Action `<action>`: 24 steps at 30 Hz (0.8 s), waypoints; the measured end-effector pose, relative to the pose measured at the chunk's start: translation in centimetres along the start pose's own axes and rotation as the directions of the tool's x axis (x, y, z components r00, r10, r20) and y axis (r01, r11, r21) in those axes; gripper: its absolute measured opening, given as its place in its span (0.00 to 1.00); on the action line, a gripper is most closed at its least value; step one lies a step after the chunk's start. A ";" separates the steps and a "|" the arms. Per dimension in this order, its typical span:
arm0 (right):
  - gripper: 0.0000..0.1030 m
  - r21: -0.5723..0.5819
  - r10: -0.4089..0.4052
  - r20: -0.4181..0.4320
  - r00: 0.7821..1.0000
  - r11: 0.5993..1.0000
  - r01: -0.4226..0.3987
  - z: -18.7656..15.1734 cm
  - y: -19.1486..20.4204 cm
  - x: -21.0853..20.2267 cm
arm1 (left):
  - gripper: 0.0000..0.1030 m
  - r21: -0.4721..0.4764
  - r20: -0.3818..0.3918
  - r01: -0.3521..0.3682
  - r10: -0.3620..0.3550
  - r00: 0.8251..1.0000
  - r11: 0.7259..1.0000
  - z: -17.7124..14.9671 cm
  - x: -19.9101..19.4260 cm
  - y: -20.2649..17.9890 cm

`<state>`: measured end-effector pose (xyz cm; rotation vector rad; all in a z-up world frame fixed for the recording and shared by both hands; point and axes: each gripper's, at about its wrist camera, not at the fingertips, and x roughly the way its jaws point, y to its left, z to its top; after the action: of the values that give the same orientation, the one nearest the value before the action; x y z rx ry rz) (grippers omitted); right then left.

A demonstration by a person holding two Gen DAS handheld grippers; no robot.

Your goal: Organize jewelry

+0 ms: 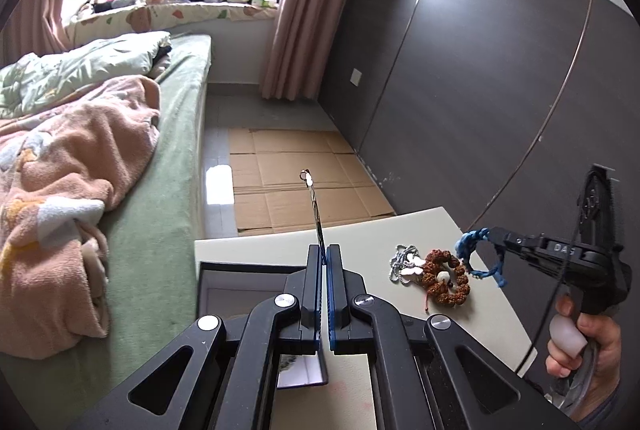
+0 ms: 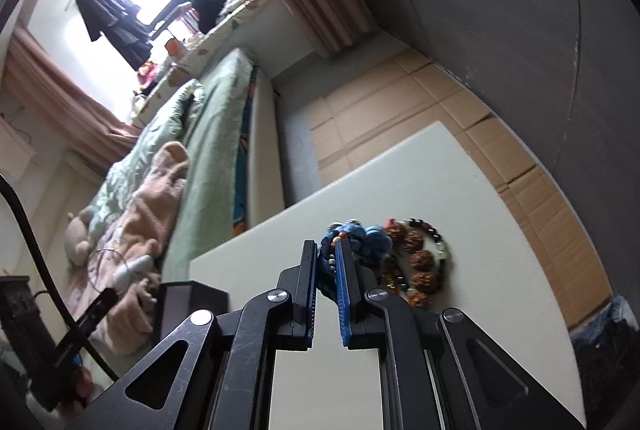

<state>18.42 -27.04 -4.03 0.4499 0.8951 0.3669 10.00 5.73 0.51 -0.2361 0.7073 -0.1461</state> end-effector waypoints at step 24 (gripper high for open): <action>0.11 -0.183 0.352 -0.091 0.932 0.914 -0.363 -5.4 16.6 5.7 | 0.01 -0.105 -0.052 -0.046 0.041 0.998 0.993 0.1 -1.3 4.6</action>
<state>15.40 -9.00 -2.11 0.4206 0.8192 0.8018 9.37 10.48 0.18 -0.3194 0.7697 -0.0732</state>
